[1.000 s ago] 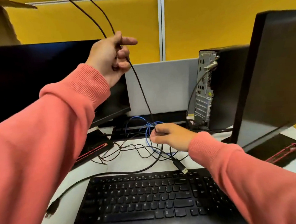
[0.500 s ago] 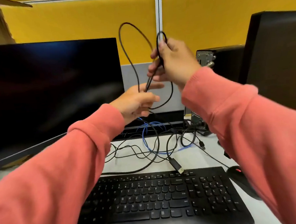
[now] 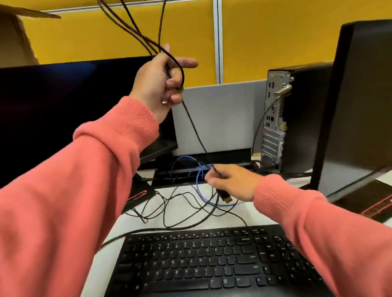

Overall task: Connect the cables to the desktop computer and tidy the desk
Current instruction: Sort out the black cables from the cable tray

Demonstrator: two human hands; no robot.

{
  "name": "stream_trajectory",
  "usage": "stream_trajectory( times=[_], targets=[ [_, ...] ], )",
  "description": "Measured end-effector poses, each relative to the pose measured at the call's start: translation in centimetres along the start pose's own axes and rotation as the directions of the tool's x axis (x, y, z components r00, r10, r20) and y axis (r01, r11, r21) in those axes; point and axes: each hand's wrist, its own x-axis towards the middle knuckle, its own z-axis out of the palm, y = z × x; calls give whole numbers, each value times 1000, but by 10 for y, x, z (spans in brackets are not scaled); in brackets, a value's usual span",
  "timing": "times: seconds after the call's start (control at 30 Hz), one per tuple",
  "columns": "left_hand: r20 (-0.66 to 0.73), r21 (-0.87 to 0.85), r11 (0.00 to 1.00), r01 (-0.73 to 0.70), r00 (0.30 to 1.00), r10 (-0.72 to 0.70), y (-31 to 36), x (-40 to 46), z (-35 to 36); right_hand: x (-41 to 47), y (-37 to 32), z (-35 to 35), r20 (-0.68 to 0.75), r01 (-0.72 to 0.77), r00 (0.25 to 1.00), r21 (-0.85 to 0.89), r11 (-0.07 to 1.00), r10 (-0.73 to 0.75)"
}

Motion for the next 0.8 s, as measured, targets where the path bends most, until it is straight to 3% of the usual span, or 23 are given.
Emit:
stream_trajectory(
  times=[0.1,0.17,0.3,0.43,0.53,0.67,0.8],
  targets=[
    [-29,-41,998,-41,999,40,6,1,-11,12,14,2,-192,-69,979,28,997,73],
    [-78,-48,998,-47,996,43,0,4,-25,15,14,-17,-383,-85,918,68,994,105],
    [-158,156,985,78,986,-53,-38,-5,-50,10,-2,-64,-640,-57,761,92,994,103],
    [-83,335,934,126,991,-104,-82,-27,-42,8,-37,-83,-691,164,722,205,965,24],
    [4,272,954,123,992,-129,-92,-34,-22,4,-77,-96,-712,339,697,225,914,-83],
    [145,85,971,224,961,-234,-89,-36,3,12,-112,-113,-730,483,663,243,841,-169],
    [242,132,977,165,951,-193,-91,-35,14,20,-116,-119,-713,552,666,274,787,-219]
  ],
)
